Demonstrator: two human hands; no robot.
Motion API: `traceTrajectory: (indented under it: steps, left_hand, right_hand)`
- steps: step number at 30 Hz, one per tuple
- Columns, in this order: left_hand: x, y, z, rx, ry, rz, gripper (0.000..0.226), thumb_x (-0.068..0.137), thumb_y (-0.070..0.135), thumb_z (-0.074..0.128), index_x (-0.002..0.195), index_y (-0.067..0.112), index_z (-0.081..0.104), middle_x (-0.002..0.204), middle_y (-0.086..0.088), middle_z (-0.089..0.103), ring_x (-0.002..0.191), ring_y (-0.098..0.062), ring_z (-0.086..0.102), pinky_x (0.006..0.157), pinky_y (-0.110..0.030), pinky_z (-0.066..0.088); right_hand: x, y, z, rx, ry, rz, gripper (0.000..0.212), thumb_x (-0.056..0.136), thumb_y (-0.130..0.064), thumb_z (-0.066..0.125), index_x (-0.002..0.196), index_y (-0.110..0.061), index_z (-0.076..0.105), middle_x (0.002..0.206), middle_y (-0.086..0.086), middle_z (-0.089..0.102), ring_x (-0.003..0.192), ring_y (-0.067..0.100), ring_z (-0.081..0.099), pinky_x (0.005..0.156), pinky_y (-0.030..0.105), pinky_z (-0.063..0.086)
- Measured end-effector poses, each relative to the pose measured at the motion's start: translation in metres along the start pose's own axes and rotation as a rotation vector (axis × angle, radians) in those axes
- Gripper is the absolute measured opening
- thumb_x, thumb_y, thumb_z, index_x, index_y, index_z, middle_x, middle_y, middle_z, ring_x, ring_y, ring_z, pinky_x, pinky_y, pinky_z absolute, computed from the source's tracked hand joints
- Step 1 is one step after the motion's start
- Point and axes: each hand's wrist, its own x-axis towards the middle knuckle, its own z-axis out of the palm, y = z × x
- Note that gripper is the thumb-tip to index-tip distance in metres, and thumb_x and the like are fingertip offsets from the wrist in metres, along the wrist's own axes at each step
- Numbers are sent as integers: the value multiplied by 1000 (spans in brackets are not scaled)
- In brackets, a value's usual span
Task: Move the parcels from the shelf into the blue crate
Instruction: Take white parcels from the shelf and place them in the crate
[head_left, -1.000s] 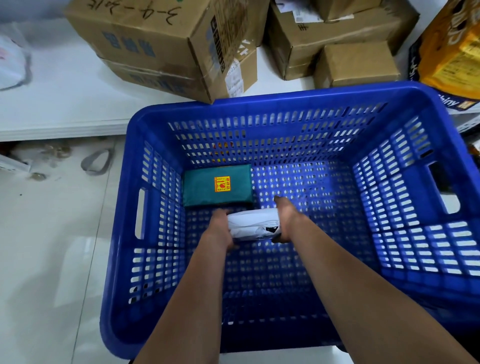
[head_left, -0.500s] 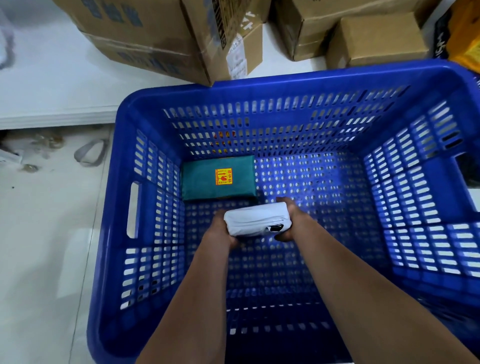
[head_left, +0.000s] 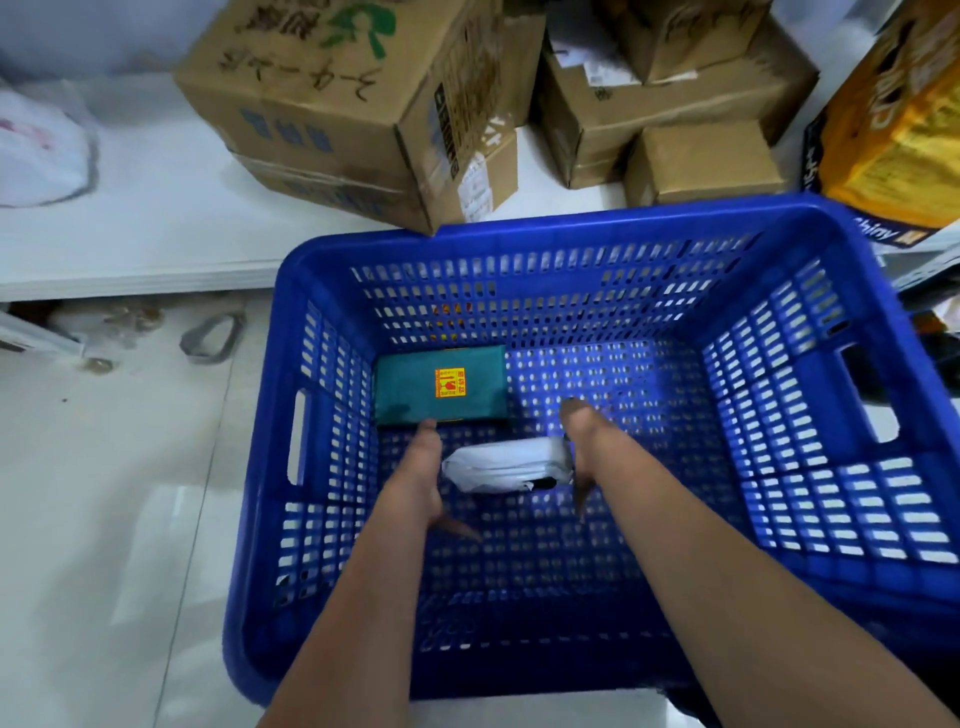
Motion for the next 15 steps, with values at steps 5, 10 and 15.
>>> traceTrajectory:
  steps: [5,10,15]
  left_hand:
    - [-37,-9,19,389,317,497,56,103,44,30,126,1,57,135,-23,54,121,-36,52,95,-34,39]
    - [-29,-23,35,559,370,635,42,104,33,33,118,5,61,120,-24,64,113,-40,58,88,-38,45]
    - [-8,-34,39,556,416,567,52,104,37,27,115,3,64,121,-24,63,113,-39,58,90,-39,45]
  right_hand:
    - [-8,15,27,-375,196,-78,58,101,-44,17,141,-9,42,146,16,43,129,35,45,108,55,35]
    - [-17,35,38,-543,384,-233,64,103,-46,12,127,-5,55,128,21,59,118,36,55,105,56,36]
    - [-1,44,37,-511,447,-255,58,105,-44,18,118,-6,59,112,18,65,97,34,62,72,37,47]
